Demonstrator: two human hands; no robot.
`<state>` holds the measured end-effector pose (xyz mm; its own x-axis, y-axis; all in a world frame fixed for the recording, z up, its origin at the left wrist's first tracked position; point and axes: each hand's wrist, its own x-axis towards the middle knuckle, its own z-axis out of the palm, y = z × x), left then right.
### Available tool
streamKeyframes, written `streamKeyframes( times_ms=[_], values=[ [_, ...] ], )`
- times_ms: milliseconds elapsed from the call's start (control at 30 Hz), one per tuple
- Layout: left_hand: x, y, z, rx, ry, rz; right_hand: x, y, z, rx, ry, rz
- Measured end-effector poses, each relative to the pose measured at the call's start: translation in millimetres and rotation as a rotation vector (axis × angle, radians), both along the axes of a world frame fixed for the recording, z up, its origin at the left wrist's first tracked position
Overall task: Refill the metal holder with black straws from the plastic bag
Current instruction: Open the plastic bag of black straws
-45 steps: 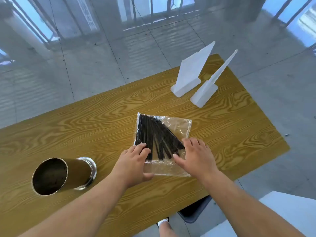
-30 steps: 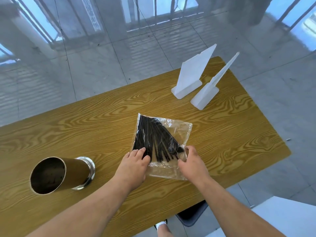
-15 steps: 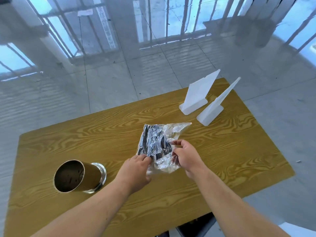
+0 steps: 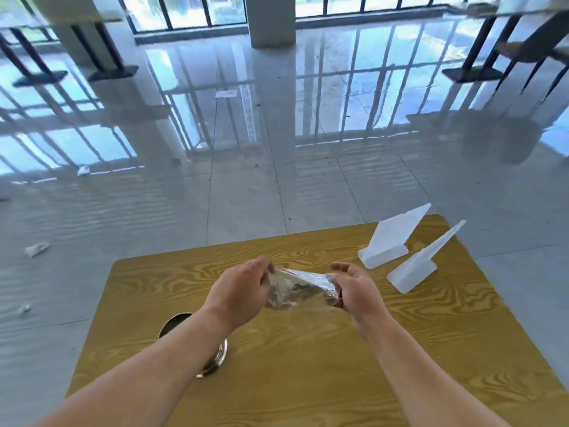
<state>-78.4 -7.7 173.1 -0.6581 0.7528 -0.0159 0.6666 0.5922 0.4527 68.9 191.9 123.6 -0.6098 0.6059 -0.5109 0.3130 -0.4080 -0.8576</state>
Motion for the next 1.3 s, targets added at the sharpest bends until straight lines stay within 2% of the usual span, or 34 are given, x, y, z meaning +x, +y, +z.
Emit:
streamKeyframes(
  times_ms=[233, 400, 467, 567, 733, 800, 867, 967, 1033, 1167, 1300],
  values=[
    [-28.8, -11.6, 61.8, 0.062, 0.1, 0.053, -22.6, -11.0, 8.0, 0.022, -0.028, 0.086],
    [-46.9, -24.2, 100.4, 0.14, -0.053, 0.098, -38.6, -27.5, 5.2, 0.183, -0.161, 0.315],
    [-51.8, -30.2, 115.2, 0.209, -0.079, 0.129, -47.0, -38.3, 5.4, 0.174, -0.159, 0.379],
    [-57.1, -42.4, 132.2, 0.334, -0.097, 0.145, -63.7, -56.3, 6.9, -0.069, -0.047, 0.393],
    [-69.5, -63.6, 143.5, 0.558, -0.289, 0.246, -90.4, -93.9, 15.0, -0.508, 0.16, 0.53],
    [-73.5, -72.1, 142.3, 0.59, -0.269, 0.271, -98.5, -104.5, 23.7, -0.583, 0.305, 0.563],
    [-77.8, -83.9, 136.6, 0.55, -0.119, 0.329, -105.4, -111.0, 33.0, -0.632, 0.376, 0.503],
    [-85.9, -107.7, 125.0, 0.434, 0.16, 0.382, -114.3, -117.5, 43.2, -0.566, 0.353, 0.388],
    [-90.8, -123.7, 118.1, 0.353, 0.232, 0.366, -118.5, -119.8, 51.9, -0.495, 0.323, 0.35],
    [-96.5, -151.2, 106.2, 0.239, 0.124, 0.439, -119.8, -125.7, 76.6, -0.351, 0.343, 0.329],
    [-98.7, -163.5, 104.9, 0.22, 0.027, 0.467, -117.6, -144.4, 101.3, -0.218, 0.409, 0.353]
  ],
)
